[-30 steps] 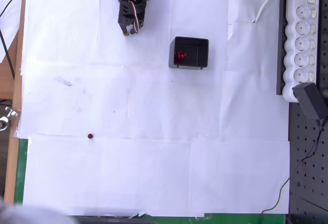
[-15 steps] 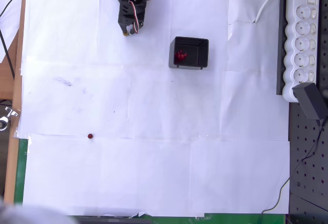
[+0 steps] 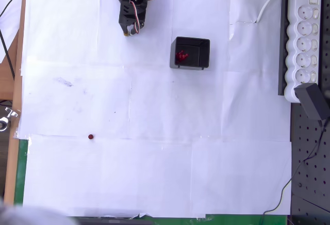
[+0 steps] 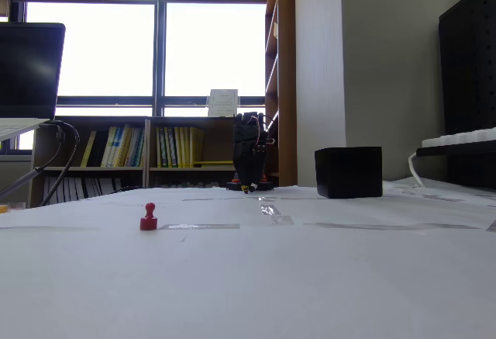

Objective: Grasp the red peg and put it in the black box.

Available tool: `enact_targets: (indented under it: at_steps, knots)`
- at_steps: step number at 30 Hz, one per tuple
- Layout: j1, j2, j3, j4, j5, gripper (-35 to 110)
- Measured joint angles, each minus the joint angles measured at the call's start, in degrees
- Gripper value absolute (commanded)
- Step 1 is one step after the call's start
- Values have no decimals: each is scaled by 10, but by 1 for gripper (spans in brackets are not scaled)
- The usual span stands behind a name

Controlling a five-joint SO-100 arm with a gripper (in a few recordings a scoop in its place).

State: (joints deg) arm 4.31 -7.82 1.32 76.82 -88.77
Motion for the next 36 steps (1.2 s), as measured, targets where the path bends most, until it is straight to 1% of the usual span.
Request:
enact_targets:
  at_steps: [3, 8, 14, 18, 22, 27, 32, 36]
  knots:
    - [-32, 0, 0, 0, 6, 0]
    - [-45, 0, 0, 0, 10, 2]
    - [-63, 0, 0, -4, 14, 0]
    - [-40, 0, 0, -35, 17, 0]
    - [-37, 0, 30, -21, -10, 0]
    - [-25, 0, 82, -27, -40, 0]
    - [18, 3, 126, -91, -85, 0]
    - [64, 75, 171, -192, -112, 0]
